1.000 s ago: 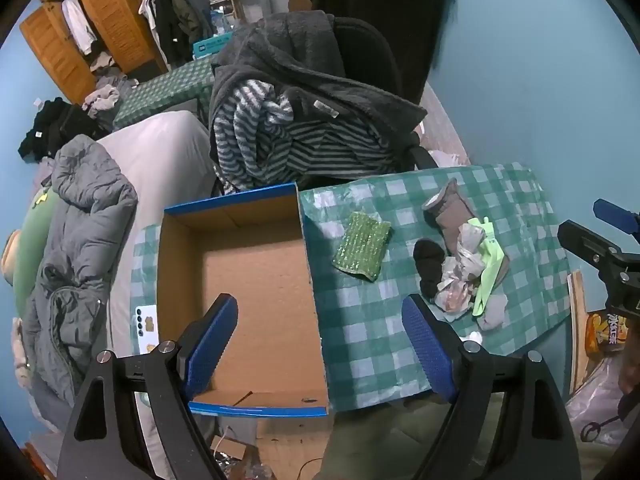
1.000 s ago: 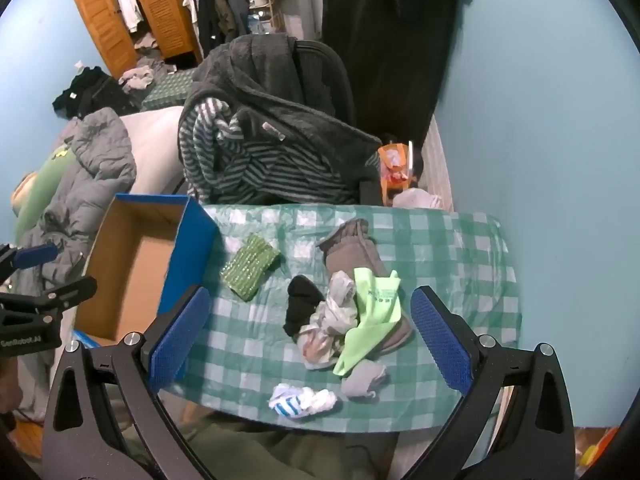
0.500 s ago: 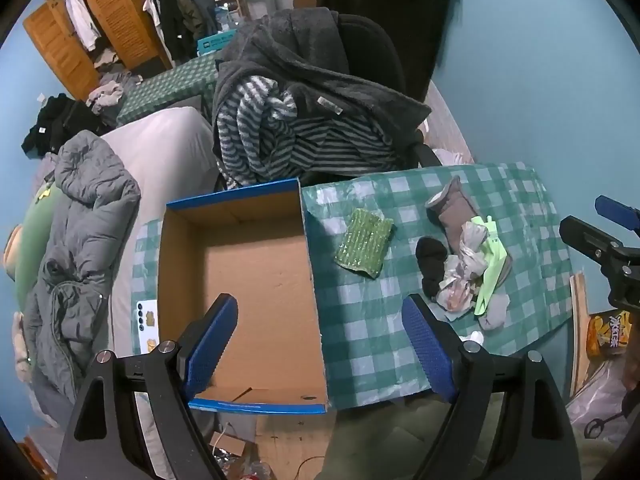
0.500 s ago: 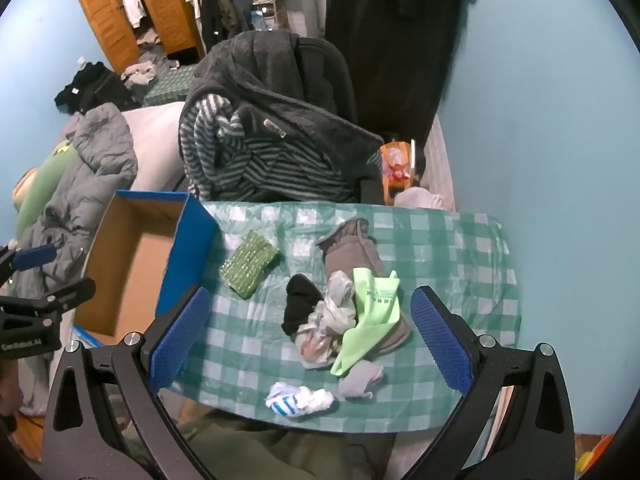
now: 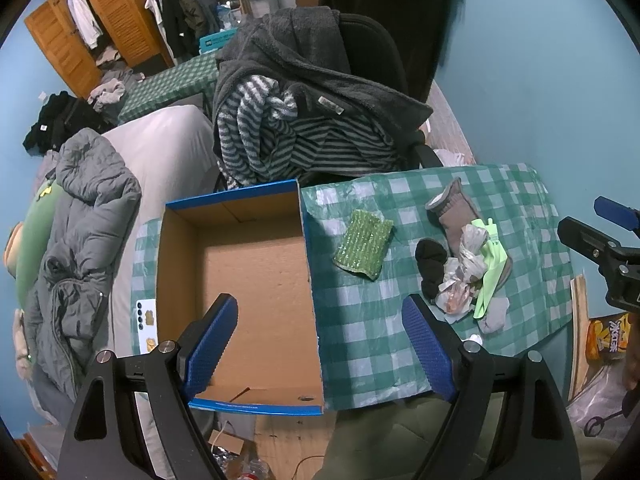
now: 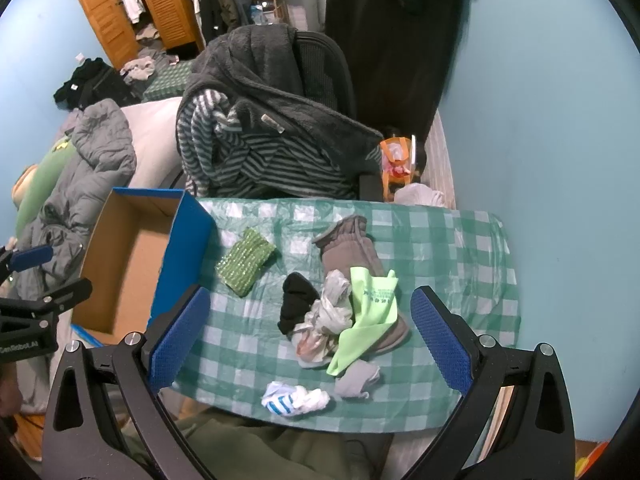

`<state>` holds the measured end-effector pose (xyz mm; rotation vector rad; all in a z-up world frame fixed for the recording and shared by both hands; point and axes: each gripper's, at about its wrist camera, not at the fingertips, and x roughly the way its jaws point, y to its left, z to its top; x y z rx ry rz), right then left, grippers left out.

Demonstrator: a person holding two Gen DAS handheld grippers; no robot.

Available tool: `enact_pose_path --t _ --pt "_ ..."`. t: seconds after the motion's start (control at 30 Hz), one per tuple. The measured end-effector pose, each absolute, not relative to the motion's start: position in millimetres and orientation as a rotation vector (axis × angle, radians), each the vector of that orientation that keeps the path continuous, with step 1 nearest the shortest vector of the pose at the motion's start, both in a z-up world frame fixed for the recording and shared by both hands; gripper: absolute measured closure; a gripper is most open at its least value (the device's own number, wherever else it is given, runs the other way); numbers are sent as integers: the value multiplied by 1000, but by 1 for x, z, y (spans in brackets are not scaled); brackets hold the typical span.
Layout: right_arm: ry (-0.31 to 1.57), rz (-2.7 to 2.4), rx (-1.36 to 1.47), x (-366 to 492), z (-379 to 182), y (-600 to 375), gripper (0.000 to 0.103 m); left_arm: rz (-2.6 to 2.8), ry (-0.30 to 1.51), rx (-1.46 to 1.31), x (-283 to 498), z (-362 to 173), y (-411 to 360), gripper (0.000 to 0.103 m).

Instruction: Organize soft objects

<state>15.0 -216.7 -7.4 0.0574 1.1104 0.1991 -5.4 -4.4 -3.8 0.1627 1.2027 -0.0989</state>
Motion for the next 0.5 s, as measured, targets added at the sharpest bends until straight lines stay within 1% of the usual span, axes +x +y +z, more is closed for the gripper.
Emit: enact_pose_path --t 0.5 --pt "1113 208 51 20 -7 -221 3 -98 1206 161 -5 -4 -6 18"
